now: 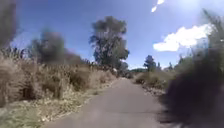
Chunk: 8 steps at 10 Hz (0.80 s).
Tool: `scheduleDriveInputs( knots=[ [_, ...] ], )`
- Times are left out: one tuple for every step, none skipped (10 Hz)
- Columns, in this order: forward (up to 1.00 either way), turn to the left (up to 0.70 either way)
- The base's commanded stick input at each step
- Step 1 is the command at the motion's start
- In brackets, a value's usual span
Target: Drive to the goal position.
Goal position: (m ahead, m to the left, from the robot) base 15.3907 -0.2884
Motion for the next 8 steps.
scheduleDriveInputs(
  knots=[
    [1.0,-0.16],
    [1.0,-0.03],
    [1.0,-0.03],
    [1.0,-0.06],
    [1.0,-0.09],
    [1.0,-0.16],
    [1.0,-0.22],
    [1.0,-0.28]
  ],
)
